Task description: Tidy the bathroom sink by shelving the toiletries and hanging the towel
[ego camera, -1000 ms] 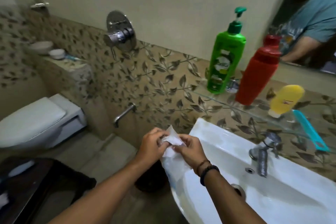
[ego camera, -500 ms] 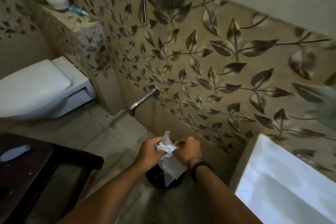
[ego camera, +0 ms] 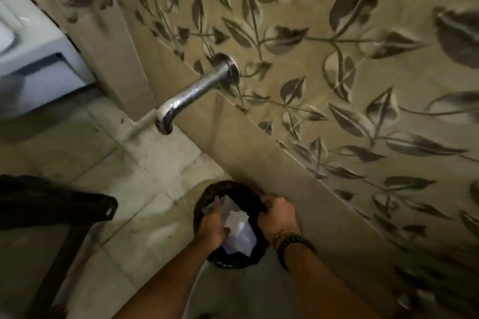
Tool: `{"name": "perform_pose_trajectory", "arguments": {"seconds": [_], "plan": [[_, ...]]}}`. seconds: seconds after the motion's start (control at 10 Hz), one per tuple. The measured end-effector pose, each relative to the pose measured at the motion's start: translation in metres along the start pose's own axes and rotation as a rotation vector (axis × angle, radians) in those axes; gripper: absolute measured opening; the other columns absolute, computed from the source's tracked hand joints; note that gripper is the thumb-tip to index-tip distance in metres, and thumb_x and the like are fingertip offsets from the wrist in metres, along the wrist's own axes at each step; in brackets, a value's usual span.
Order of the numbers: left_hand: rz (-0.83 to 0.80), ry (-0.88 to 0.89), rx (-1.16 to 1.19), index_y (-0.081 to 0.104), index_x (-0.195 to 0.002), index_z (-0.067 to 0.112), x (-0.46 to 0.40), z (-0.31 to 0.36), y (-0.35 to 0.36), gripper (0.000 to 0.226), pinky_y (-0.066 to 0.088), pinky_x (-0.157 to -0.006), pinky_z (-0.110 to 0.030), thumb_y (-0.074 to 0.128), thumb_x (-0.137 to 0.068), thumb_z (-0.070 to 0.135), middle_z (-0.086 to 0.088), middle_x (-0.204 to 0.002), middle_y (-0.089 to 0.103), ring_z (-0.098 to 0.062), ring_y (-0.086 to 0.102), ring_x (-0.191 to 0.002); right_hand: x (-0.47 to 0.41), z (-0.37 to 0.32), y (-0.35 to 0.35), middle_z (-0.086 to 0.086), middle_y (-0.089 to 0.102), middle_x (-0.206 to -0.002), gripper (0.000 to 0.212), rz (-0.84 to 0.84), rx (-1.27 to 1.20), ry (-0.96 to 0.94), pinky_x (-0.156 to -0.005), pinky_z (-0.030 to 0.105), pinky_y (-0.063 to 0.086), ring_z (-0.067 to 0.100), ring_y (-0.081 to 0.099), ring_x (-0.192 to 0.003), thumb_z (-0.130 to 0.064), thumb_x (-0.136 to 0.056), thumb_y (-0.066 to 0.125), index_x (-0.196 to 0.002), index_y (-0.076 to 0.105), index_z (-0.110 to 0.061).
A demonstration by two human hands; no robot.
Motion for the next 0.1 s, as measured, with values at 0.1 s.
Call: {"name": "perform_pose_trajectory", "arguments": {"seconds": [0.1], "plan": [[-0.06, -0.104, 0.064, 0.004, -0.155, 0.008, -0.0141, -0.019, 0.0125, 0.083, 0.031, -0.114, -0.037, 0.06, -0.095, 0.021, -0.017, -0.156, 0.035, -0.033, 0.039, -0.139, -0.0095, 0.0105, 0.0019, 0.013, 0.07, -0.116, 0.032, 0.034, -0.03, 0.061, -0.088, 0.024, 0.048, 0.027, 0.065, -0.107, -0.006, -0.082, 0.06, -0.113, 0.068, -0.007]]}}
Point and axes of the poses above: each hand's wrist, its own x-axis away from the middle knuckle, its own y-axis out of the palm, z = x × y, the point moved 1 cm from there along -x, towards the middle knuckle
